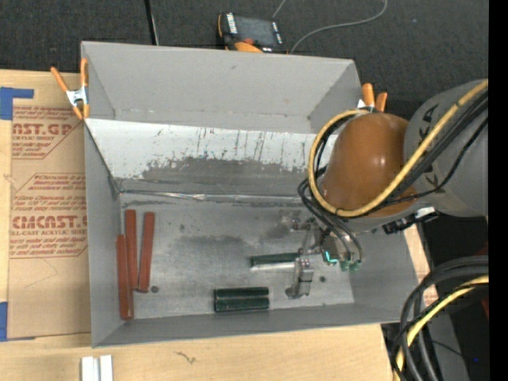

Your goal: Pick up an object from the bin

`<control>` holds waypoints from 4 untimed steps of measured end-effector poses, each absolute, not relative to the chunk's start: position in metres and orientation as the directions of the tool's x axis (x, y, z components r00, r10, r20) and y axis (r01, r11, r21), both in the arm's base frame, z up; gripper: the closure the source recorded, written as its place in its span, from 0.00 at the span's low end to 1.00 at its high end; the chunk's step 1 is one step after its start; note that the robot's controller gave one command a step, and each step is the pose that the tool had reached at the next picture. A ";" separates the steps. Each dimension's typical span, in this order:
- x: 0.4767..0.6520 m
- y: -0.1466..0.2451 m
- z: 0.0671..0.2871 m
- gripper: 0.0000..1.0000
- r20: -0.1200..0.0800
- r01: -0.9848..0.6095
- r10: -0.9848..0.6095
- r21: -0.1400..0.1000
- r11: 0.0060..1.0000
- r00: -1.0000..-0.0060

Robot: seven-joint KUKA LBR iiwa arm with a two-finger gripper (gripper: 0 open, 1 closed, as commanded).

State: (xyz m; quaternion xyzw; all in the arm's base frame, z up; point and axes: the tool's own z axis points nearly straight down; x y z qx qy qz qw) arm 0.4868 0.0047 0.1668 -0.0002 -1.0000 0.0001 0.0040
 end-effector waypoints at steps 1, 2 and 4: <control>0.517 -0.015 0.066 0.00 0.005 -0.095 -0.095 0.001 0.995 -0.995; 0.518 -0.015 0.070 1.00 0.001 -0.094 -0.094 0.001 0.996 -0.996; 0.519 0.081 0.209 1.00 -0.008 -0.303 -0.302 0.000 0.953 -0.953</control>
Offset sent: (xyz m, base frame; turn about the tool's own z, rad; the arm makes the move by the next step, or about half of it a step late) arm 0.0311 -0.0200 -0.0968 -0.0948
